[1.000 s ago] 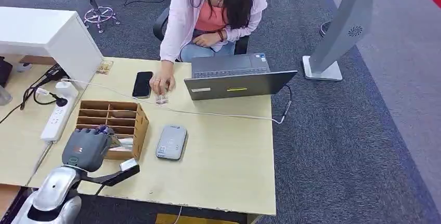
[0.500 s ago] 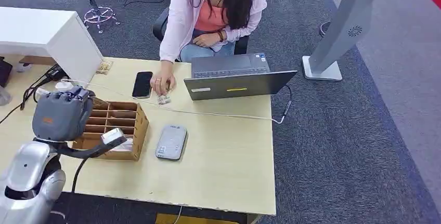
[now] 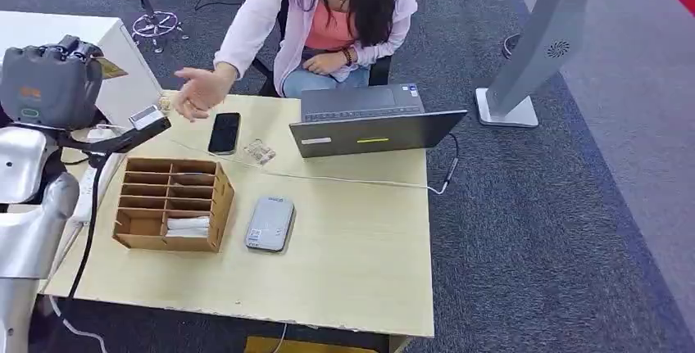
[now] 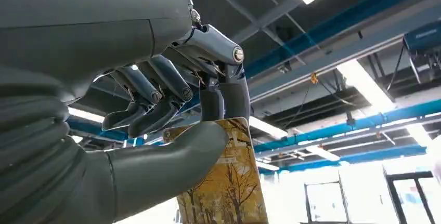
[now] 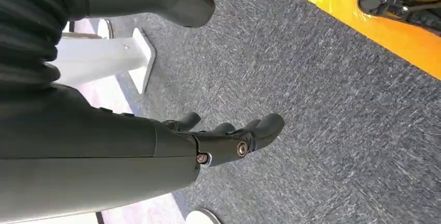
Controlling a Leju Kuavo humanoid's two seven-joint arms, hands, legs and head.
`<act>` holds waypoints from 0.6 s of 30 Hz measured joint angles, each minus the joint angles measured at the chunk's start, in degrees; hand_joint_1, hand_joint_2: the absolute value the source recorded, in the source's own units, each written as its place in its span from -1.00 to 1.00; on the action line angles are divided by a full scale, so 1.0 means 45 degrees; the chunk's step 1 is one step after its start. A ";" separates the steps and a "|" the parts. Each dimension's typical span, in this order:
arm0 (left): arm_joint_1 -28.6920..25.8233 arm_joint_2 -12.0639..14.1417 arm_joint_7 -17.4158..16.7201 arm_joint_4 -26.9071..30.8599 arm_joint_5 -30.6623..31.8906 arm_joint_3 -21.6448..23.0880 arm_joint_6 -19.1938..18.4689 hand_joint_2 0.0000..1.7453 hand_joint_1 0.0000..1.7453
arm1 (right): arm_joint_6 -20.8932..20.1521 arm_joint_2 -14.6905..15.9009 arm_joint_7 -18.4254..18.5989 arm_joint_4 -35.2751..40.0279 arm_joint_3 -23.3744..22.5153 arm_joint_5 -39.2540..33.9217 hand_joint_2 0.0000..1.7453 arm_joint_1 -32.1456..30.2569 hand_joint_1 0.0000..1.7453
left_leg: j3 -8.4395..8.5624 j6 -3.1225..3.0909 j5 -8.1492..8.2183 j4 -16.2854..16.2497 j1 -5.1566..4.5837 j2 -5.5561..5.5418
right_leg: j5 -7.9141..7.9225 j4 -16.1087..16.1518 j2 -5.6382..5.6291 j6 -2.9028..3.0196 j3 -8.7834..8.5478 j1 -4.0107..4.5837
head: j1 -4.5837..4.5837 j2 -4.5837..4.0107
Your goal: Pass the card to the sensor for recognition and then transmit it.
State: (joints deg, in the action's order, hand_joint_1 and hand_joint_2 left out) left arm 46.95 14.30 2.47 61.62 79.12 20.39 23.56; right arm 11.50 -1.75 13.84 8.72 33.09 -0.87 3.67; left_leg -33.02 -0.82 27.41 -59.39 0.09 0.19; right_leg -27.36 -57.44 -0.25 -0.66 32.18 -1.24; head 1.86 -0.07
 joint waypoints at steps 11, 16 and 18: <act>0.0954 -0.0530 -0.0092 -0.2358 0.0262 0.0000 0.0053 1.00 1.00 | -0.0044 0.0000 0.0218 -0.0005 0.0161 0.0058 1.00 0.0008 -1.00 | -0.0028 -0.0007 -0.0013 0.0000 0.0000 -0.0007 | 0.0005 0.0000 0.0007 -0.0006 0.0020 0.0001 | -0.0005 0.0000; 0.1200 -0.0641 -0.0024 -0.3333 -0.0145 -0.0072 0.0383 1.00 -1.00 | -0.0049 -0.0004 0.0277 -0.0005 0.0165 0.0039 1.00 0.0006 -1.00 | -0.0029 -0.0007 -0.0014 0.0000 -0.0001 -0.0003 | 0.0006 -0.0001 0.0003 -0.0005 0.0021 0.0000 | -0.0010 0.0000; 0.1195 -0.0700 -0.0024 -0.3572 -0.0389 -0.0219 0.0423 1.00 -1.00 | -0.0044 -0.0005 0.0277 -0.0005 0.0170 -0.0024 1.00 0.0004 -1.00 | -0.0032 -0.0007 -0.0014 0.0000 0.0000 -0.0004 | 0.0006 -0.0001 0.0003 -0.0005 0.0022 0.0002 | 0.0000 0.0000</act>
State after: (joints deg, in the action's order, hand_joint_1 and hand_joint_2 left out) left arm 52.33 11.15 2.36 45.55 77.37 19.41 25.46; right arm 11.30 -1.77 15.08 8.70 33.86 -0.98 3.69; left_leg -33.17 -0.85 27.35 -59.39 0.09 0.17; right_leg -27.33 -57.44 -0.24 -0.68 32.28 -1.23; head 1.86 -0.07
